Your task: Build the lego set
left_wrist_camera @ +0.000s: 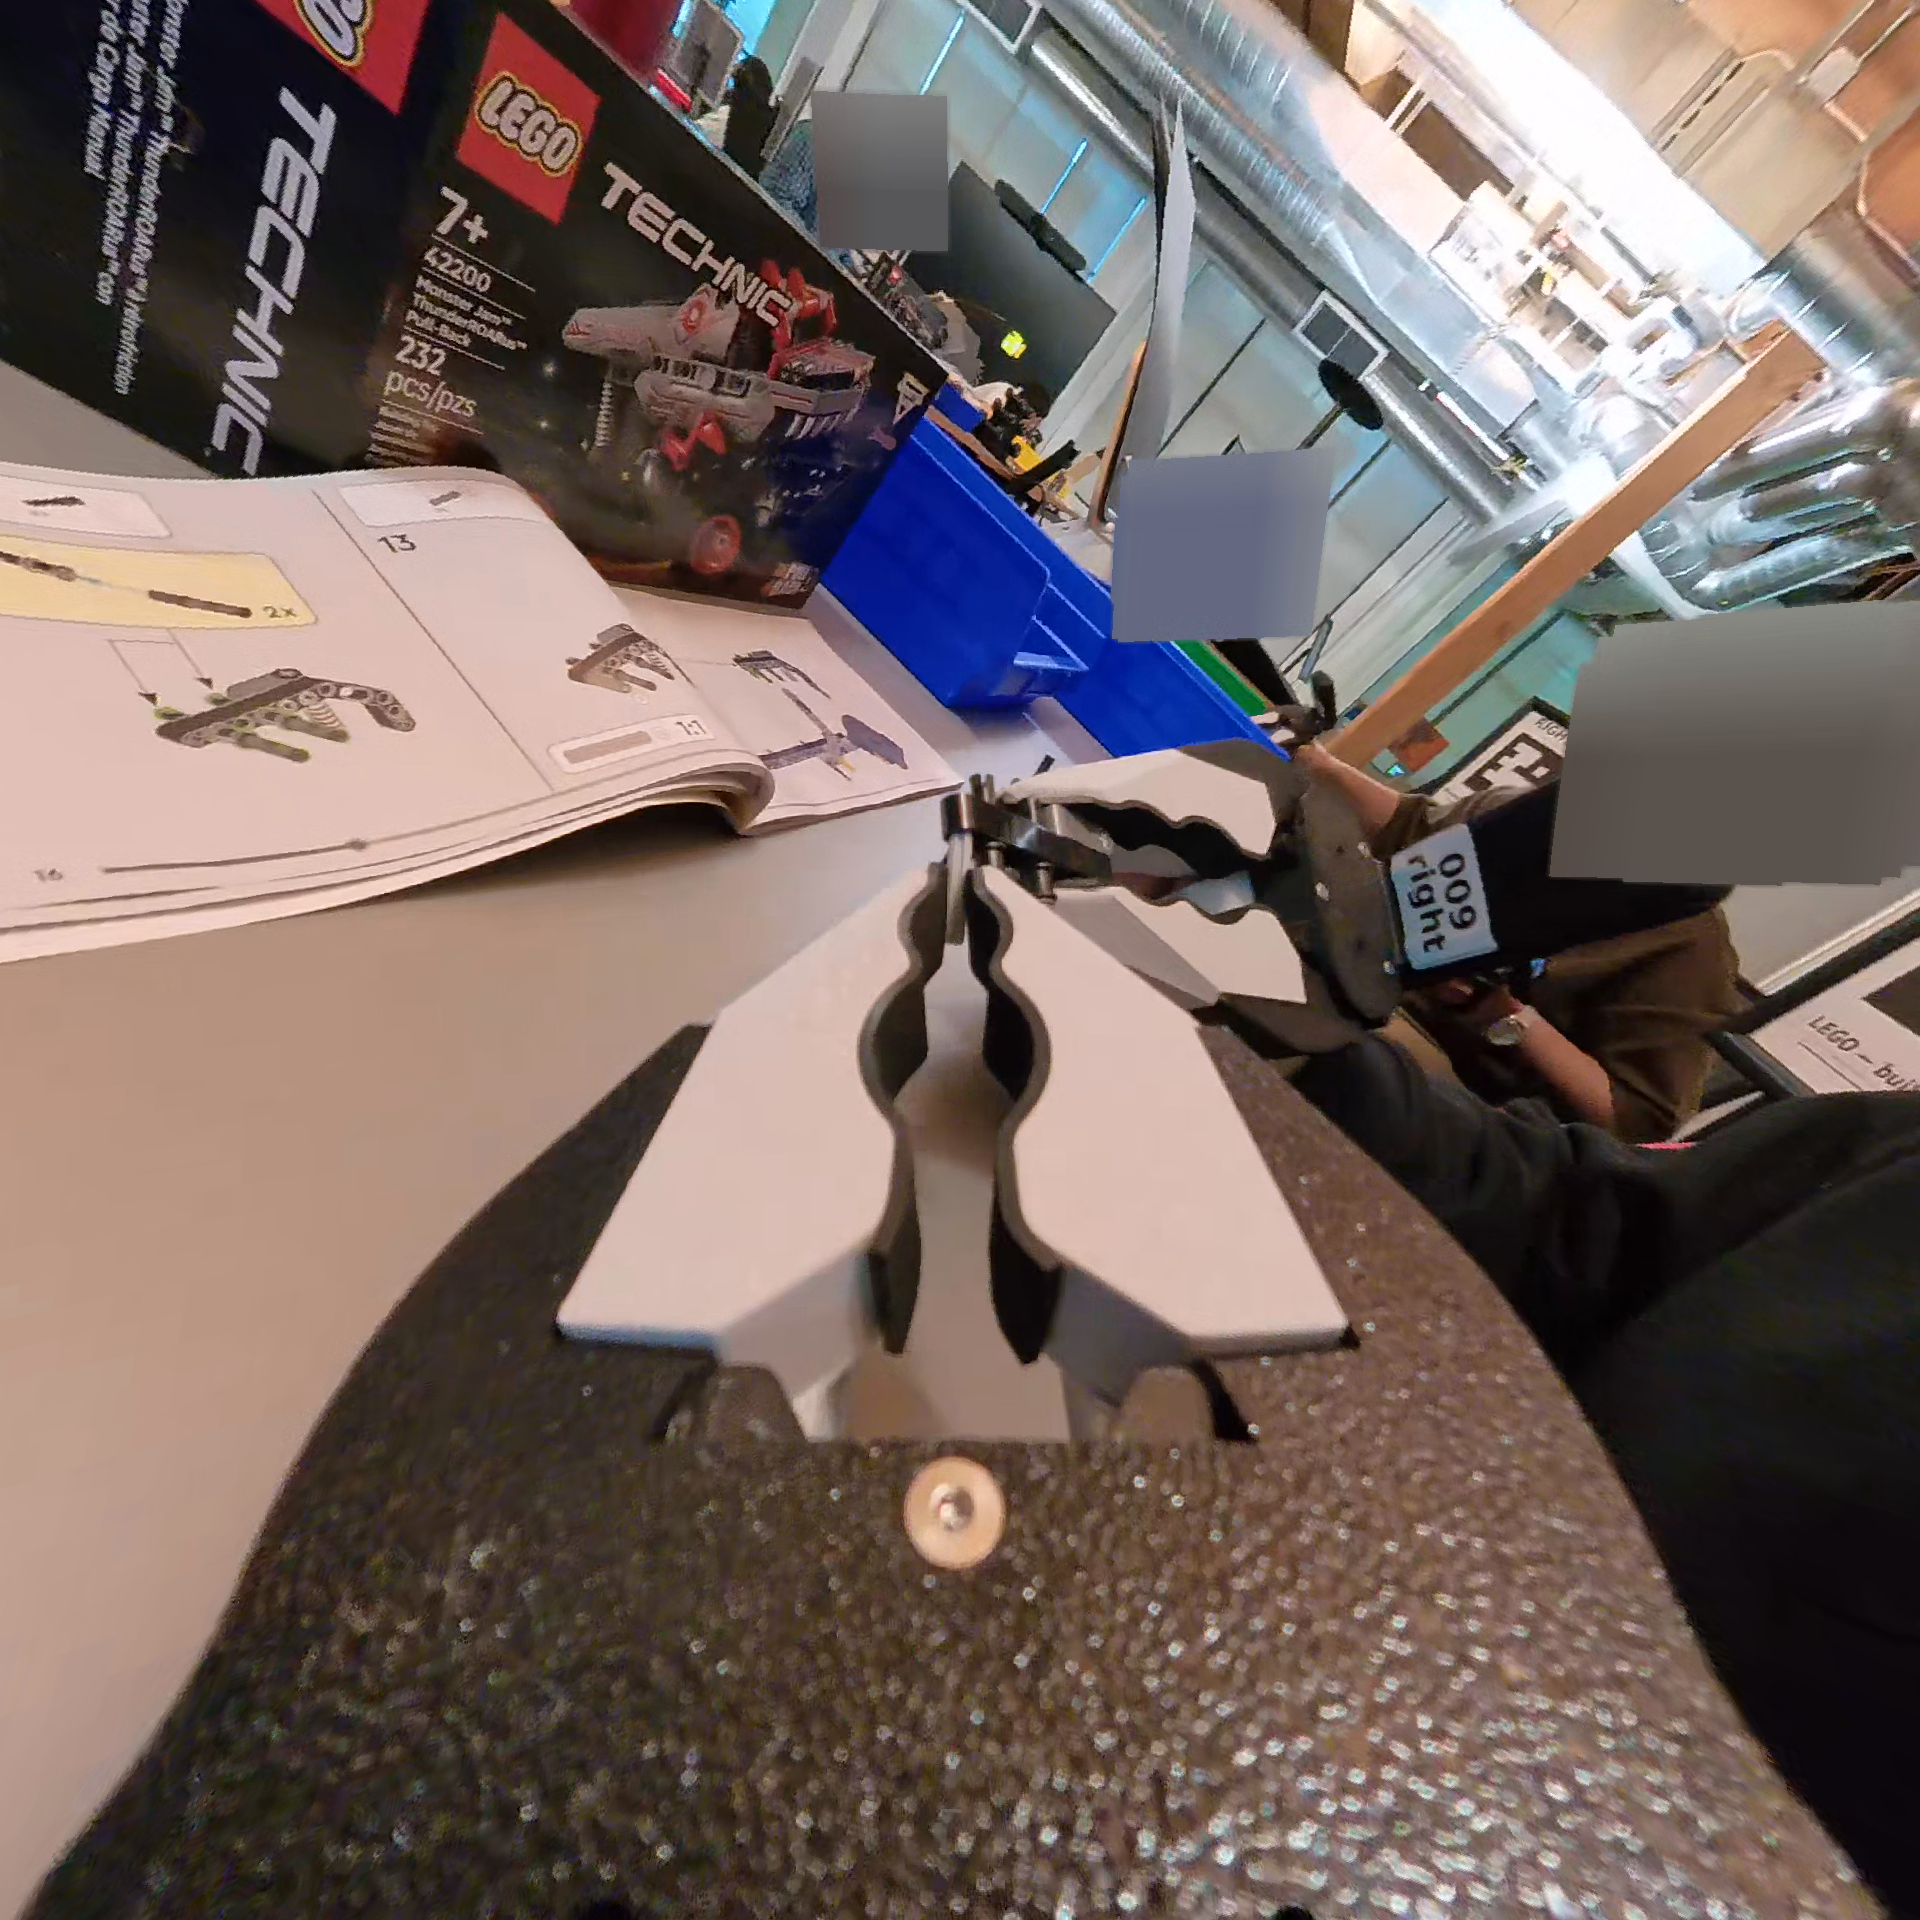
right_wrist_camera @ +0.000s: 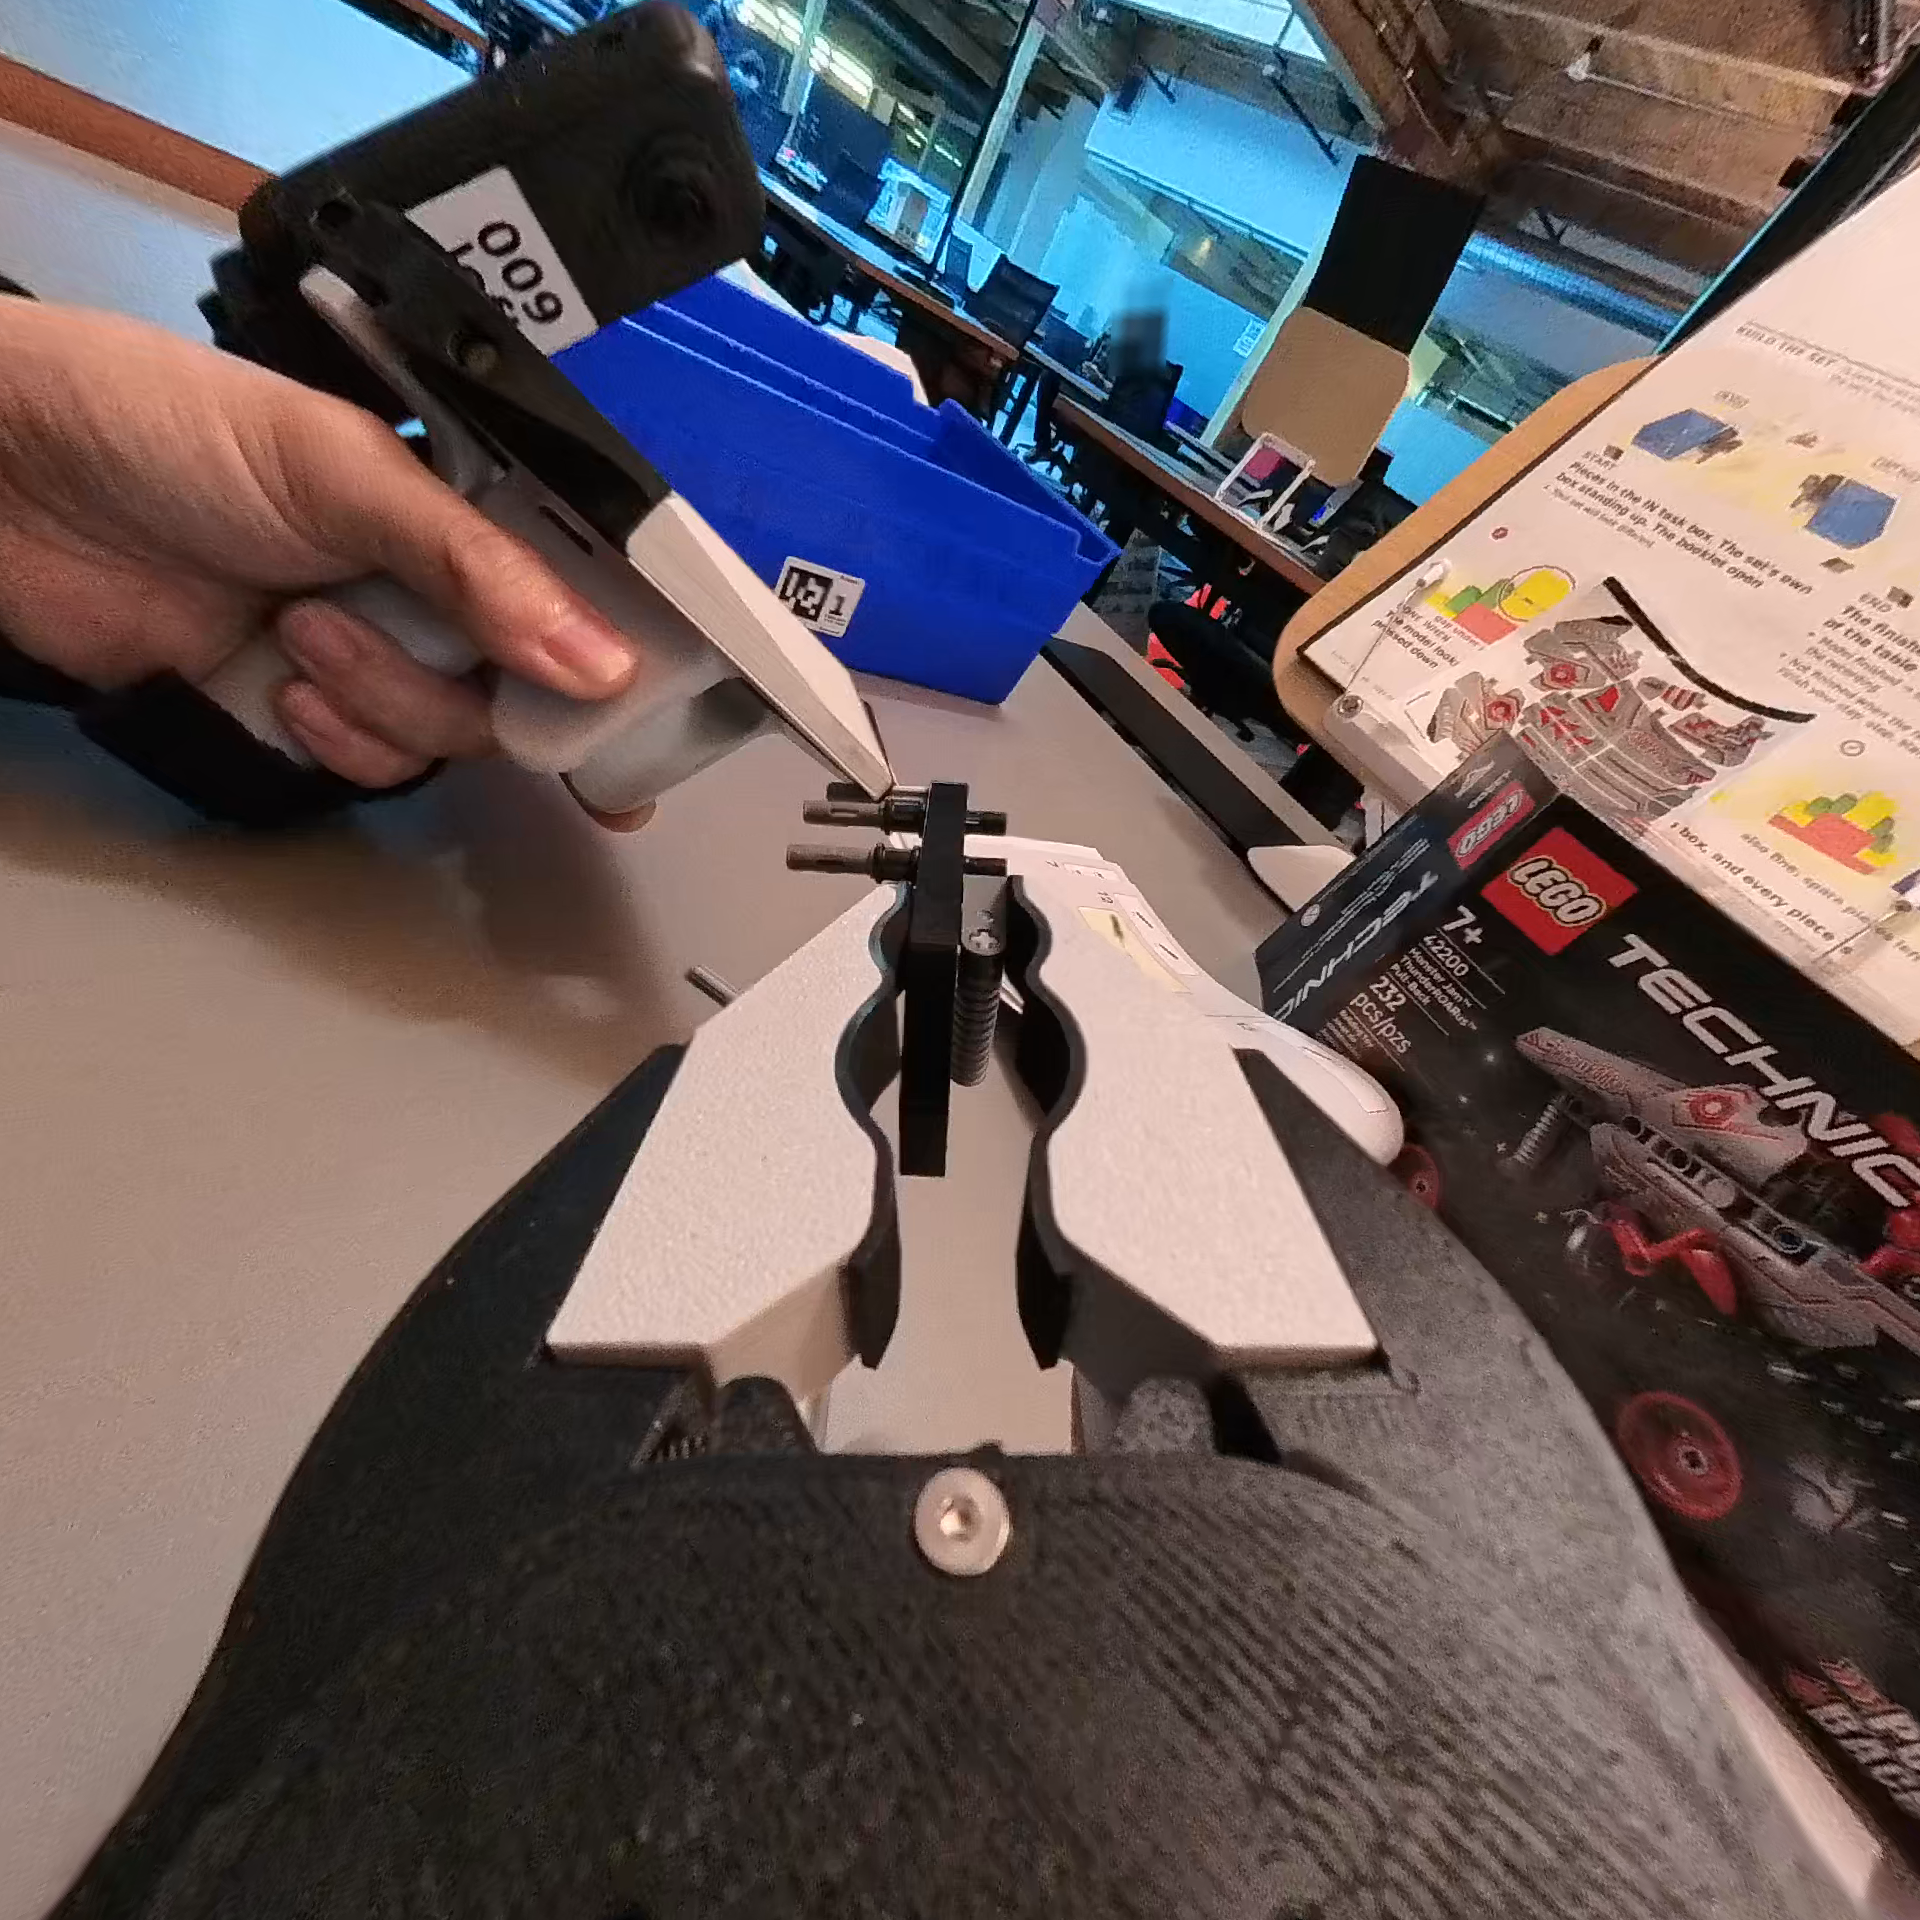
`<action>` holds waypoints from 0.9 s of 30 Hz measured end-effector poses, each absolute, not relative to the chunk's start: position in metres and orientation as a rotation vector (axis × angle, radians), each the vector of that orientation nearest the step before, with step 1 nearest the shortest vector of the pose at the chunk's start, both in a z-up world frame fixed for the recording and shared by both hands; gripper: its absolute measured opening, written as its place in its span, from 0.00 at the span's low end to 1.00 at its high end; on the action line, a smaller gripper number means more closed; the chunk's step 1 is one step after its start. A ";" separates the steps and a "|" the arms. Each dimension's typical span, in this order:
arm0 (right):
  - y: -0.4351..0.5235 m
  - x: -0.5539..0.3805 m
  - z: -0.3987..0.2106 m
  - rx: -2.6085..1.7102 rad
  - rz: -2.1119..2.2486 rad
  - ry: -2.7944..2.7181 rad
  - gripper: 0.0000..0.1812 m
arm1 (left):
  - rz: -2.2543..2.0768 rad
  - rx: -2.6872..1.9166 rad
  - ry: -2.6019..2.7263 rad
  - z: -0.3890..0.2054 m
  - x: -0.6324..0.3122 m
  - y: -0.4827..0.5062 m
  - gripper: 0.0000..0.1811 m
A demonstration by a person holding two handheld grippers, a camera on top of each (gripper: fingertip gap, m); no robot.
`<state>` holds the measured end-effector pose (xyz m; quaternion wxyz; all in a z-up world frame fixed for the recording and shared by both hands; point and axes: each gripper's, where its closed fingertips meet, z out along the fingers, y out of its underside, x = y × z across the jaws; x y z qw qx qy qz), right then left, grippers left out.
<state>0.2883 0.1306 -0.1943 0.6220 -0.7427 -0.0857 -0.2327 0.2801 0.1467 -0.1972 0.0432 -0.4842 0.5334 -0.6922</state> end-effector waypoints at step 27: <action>0.131 0.280 -0.182 -1.639 -0.701 -0.315 0.08 | -2.180 -1.386 1.596 -0.182 0.279 0.144 0.01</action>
